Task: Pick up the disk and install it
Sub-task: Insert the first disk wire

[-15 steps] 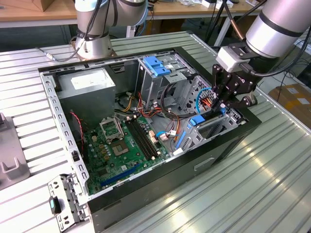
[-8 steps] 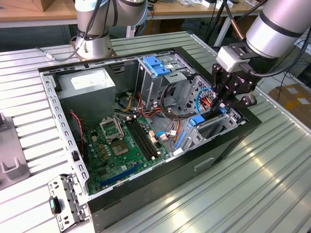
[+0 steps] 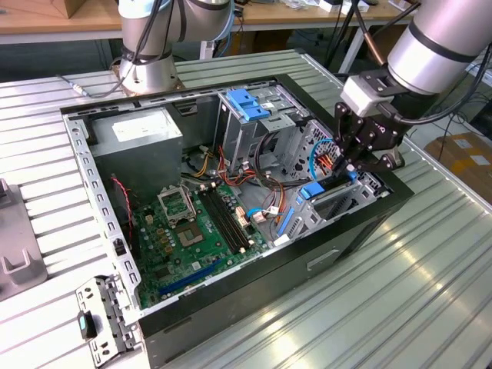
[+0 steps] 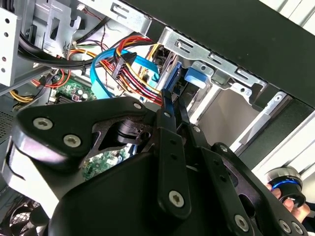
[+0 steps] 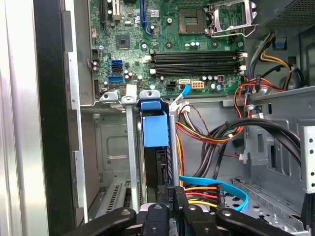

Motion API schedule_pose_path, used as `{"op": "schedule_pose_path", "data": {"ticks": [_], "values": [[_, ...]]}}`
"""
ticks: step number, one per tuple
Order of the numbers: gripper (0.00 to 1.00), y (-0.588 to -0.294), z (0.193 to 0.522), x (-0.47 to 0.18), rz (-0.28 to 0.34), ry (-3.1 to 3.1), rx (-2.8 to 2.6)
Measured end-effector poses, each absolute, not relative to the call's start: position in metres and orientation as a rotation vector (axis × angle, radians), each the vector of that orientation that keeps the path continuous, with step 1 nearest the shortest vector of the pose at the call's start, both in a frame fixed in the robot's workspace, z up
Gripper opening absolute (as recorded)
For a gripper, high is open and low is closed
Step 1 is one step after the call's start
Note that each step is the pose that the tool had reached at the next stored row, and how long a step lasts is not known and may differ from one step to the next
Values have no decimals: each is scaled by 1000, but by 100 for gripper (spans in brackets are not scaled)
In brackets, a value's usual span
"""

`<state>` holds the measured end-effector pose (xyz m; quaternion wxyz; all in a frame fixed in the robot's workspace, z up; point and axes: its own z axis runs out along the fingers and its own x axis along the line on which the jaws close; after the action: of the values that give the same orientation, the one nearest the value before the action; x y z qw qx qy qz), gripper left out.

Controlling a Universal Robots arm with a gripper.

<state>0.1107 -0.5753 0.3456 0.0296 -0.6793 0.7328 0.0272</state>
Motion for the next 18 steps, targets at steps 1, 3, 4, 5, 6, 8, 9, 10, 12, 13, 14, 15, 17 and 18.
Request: {"op": "schedule_pose_path", "data": {"ticks": [1, 3, 4, 5, 6, 8, 9, 10, 12, 13, 14, 15, 17, 18], "values": [[17, -575, 345, 111, 84, 2260, -2095], [17, -575, 344, 111, 84, 2260, -2095], [17, -575, 344, 111, 84, 2259, -2094], [17, -576, 344, 111, 85, 2259, -2094], [17, -576, 344, 111, 85, 2259, -2094], [17, -576, 344, 111, 85, 2259, -2094], [17, -576, 345, 111, 85, 2259, -2094], [17, -576, 345, 111, 85, 2259, -2094], [17, -576, 346, 111, 85, 2259, -2094], [17, -576, 346, 111, 85, 2259, -2094], [17, -576, 346, 111, 85, 2259, -2094], [17, -576, 346, 111, 85, 2259, -2094], [17, -576, 347, 111, 85, 2259, -2094], [17, -579, 346, 111, 87, 2258, -2093]]}}
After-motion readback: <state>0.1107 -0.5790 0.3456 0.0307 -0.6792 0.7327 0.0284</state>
